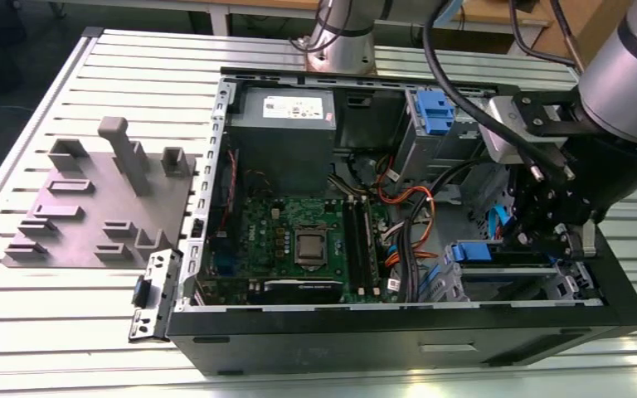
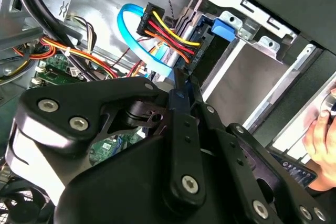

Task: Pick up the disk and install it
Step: 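Insert the second disk wire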

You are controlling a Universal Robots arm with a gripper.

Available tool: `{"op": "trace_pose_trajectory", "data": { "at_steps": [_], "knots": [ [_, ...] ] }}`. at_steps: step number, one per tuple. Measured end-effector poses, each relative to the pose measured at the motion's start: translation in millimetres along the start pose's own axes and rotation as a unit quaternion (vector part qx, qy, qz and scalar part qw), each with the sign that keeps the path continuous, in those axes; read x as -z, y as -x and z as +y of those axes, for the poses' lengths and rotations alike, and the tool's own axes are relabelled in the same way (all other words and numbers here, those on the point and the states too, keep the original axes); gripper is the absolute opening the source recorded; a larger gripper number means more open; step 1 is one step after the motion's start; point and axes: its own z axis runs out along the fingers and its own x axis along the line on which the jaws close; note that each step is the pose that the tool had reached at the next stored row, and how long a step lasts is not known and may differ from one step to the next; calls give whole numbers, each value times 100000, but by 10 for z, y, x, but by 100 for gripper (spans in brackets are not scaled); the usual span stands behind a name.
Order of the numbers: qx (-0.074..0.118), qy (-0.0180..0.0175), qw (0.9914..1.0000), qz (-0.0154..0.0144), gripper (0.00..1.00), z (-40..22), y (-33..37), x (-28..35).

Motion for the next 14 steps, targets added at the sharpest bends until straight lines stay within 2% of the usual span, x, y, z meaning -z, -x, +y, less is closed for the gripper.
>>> {"op": "trace_pose_trajectory", "data": {
  "at_steps": [3,5,14],
  "knots": [
    [-38,-72,99999,-512,16,0,-12,-5],
    [-45,-107,99998,-695,16,1,-17,-10],
    [-54,-209,99997,-791,16,6,-40,-38]
  ]
}}
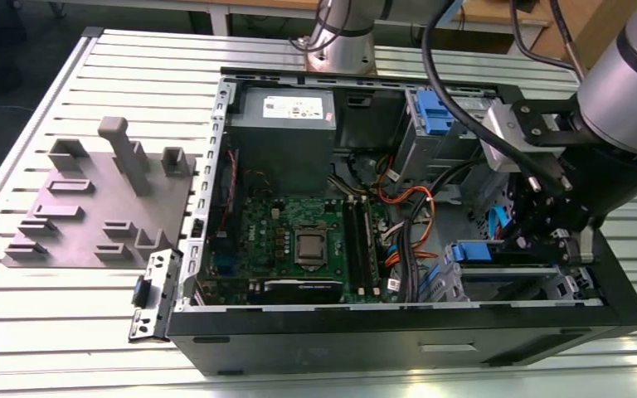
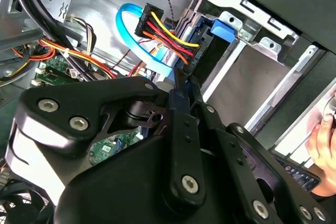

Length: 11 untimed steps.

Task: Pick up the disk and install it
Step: 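Insert the second disk wire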

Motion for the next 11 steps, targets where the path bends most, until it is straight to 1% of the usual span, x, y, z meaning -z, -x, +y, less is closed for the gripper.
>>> {"op": "trace_pose_trajectory", "data": {
  "at_steps": [7,11],
  "knots": [
    [-7,1,100000,-39,16,3,-8,-41],
    [-6,2,100000,-45,16,4,-9,-48]
  ]
}}
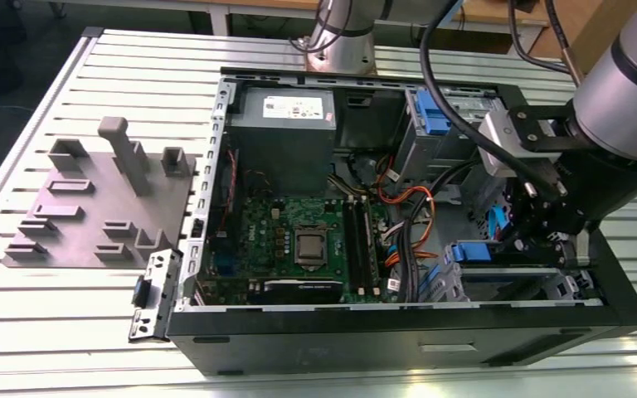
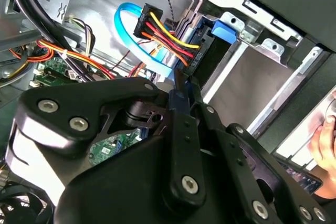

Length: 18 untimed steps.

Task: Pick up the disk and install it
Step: 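Insert the second disk wire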

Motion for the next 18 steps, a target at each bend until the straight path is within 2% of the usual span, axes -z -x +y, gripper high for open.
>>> {"op": "trace_pose_trajectory", "data": {
  "at_steps": [5,6,15,18],
  "knots": [
    [-2,0,100000,-35,17,0,0,-7],
    [0,-1,100000,-30,24,0,0,-2],
    [1,9,100000,-17,24,-11,7,134],
    [-2,13,100000,-17,24,-13,8,161]
  ]
}}
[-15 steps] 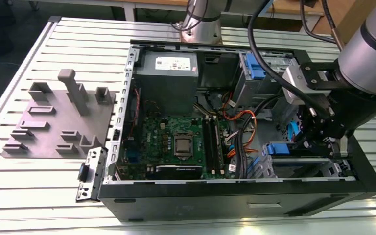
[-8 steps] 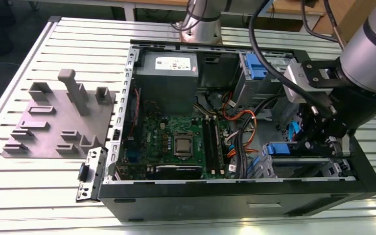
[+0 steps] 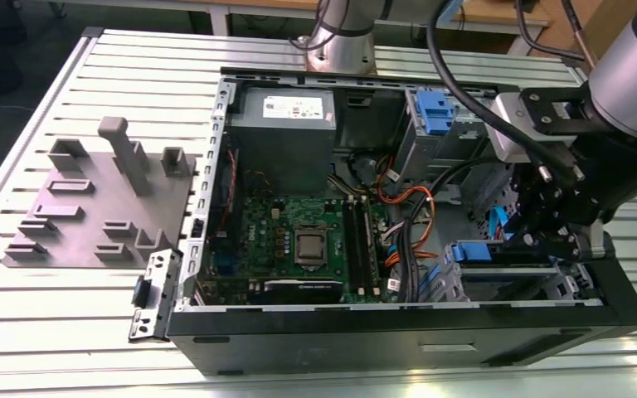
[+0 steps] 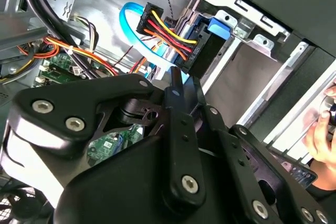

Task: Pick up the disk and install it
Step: 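Insert the second disk wire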

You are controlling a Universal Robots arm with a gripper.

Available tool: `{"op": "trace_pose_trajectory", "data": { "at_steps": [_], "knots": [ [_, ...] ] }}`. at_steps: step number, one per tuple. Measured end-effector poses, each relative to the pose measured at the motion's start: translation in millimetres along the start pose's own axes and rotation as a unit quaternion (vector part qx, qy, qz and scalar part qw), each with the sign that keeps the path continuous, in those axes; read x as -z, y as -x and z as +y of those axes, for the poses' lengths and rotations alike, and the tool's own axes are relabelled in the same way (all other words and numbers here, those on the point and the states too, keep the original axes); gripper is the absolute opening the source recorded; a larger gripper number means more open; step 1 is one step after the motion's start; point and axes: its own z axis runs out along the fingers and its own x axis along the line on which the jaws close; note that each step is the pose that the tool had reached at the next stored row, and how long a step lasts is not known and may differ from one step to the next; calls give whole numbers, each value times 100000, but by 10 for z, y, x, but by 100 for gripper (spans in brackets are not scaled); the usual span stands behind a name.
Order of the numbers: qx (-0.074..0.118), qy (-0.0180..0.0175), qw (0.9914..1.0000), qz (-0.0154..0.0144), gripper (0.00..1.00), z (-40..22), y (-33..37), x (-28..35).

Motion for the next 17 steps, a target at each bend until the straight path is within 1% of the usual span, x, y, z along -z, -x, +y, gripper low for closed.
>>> {"op": "trace_pose_trajectory", "data": {
  "at_steps": [6,8,17],
  "knots": [
    [2,1,100000,-5,22,0,1,3],
    [2,2,100000,-6,11,0,1,3],
    [1,0,100000,0,11,-1,1,9]
  ]
}}
